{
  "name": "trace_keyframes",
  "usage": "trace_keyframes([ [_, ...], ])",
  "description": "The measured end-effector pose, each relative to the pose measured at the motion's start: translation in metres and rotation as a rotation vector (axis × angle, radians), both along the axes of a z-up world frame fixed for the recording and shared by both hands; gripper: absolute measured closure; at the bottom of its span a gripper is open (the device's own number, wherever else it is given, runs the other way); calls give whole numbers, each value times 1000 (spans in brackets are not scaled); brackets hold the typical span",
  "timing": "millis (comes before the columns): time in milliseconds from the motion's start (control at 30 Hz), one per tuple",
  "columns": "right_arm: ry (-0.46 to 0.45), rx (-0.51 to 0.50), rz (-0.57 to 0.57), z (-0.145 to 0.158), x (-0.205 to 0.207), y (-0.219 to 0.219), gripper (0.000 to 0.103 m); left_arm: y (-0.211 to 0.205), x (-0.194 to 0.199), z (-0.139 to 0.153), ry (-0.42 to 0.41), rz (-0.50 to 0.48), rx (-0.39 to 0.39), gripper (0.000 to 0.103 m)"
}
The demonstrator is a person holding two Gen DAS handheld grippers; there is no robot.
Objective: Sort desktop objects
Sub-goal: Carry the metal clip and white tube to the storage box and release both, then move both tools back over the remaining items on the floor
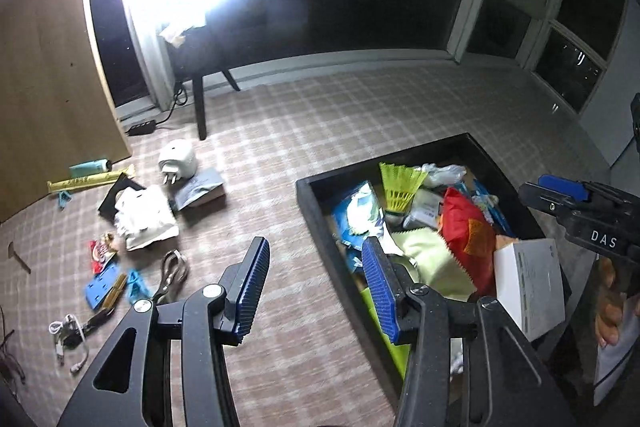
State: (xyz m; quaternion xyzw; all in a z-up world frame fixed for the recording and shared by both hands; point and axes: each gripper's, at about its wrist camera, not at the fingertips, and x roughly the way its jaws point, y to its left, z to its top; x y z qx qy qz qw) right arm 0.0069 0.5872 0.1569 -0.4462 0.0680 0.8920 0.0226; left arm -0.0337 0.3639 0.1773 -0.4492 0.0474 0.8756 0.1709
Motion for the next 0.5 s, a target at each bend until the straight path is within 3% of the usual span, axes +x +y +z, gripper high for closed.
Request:
trace_keyframes([
  [500,27,41,103,10,11,-106,50,-81,34,17,58,84,12,50],
])
